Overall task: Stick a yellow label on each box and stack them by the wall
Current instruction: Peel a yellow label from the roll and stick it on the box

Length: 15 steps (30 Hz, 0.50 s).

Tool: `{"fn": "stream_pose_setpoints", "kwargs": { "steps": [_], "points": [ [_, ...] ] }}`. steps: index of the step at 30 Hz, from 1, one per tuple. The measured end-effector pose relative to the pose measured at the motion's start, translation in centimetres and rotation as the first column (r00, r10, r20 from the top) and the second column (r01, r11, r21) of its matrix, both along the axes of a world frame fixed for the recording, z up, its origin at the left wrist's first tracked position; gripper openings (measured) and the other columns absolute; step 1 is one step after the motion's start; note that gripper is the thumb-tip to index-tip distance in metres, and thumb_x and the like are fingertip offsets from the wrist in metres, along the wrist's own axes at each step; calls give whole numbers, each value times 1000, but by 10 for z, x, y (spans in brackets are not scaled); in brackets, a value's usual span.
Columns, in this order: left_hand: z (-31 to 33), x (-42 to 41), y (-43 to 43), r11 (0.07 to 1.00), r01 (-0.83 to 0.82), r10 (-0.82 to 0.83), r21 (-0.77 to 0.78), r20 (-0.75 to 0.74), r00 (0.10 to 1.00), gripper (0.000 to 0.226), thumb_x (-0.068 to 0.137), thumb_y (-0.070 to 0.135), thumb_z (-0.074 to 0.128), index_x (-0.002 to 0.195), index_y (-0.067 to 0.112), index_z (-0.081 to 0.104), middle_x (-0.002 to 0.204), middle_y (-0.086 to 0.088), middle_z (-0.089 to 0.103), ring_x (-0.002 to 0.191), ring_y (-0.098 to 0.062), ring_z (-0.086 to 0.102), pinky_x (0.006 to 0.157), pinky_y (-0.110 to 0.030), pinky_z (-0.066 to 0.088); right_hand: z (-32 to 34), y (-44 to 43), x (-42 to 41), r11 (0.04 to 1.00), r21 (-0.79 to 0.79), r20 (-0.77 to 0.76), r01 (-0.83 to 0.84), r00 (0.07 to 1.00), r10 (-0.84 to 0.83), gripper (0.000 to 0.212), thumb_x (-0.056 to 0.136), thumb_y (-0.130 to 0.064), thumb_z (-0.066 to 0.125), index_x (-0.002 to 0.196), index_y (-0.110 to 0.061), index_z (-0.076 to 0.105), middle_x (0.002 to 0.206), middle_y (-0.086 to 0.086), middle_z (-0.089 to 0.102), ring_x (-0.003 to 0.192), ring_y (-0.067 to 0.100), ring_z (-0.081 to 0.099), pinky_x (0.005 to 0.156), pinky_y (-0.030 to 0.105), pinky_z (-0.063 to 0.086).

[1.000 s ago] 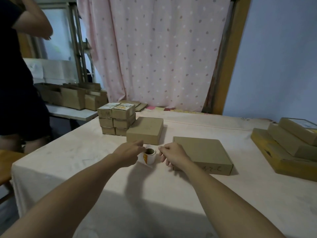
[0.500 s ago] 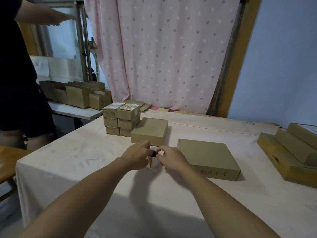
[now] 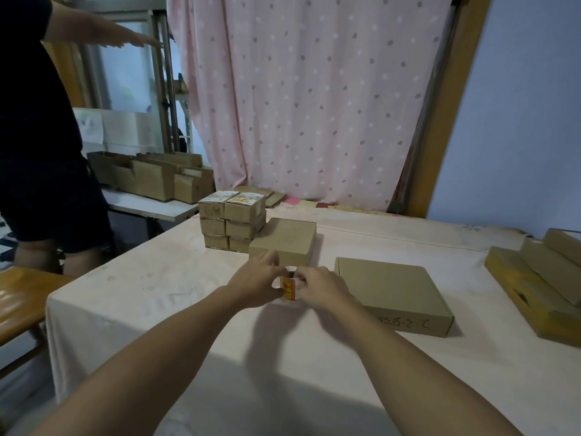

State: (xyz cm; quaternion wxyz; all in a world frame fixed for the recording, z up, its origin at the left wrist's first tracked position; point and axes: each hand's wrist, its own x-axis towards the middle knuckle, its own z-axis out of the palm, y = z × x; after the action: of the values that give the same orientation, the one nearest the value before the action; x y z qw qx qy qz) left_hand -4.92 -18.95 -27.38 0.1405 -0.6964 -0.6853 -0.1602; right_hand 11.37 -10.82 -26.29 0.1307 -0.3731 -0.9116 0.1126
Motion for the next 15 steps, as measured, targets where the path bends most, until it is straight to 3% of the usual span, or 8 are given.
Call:
{"fn": "stream_pose_setpoints", "kwargs": {
  "steps": [4, 8, 12, 15],
  "points": [
    [17, 5, 7, 999, 24, -29, 42, 141, 990, 29, 83, 37, 79, 109, 26, 74, 111, -2, 51, 97, -24, 53, 78, -40, 49, 19, 17, 8, 998, -7, -17, -56, 998, 56, 14, 98, -27, 47, 103, -31, 59, 108, -2, 64, 95, 22, 59, 84, 43, 55],
    [23, 12, 13, 995, 72, -84, 72, 191, 978, 22, 81, 29, 82, 101, 23, 76, 110, -1, 51, 96, -22, 54, 76, -38, 49, 29, 29, 20, 992, -77, -52, -100, 994, 96, 16, 96, -21, 50, 104, -31, 61, 110, -1, 64, 98, 20, 59, 87, 45, 55],
    [24, 20, 19, 990, 106, -128, 97, 262, 956, 18, 76, 23, 86, 91, 18, 77, 106, 3, 53, 92, -23, 56, 75, -38, 48, 31, 32, 29, 987, -118, -196, -109, 977, 84, 29, 99, -18, 51, 123, -31, 62, 117, -5, 59, 105, 16, 55, 85, 31, 46],
    [28, 27, 24, 989, 60, -108, 132, 392, 914, 18, 75, 20, 87, 88, 12, 78, 100, 1, 59, 89, -16, 55, 76, -29, 42, 27, 32, 38, 993, -92, -314, -71, 949, 39, 40, 99, -27, 53, 137, -36, 48, 118, -10, 59, 102, 15, 57, 83, 33, 47]
  ]
}}
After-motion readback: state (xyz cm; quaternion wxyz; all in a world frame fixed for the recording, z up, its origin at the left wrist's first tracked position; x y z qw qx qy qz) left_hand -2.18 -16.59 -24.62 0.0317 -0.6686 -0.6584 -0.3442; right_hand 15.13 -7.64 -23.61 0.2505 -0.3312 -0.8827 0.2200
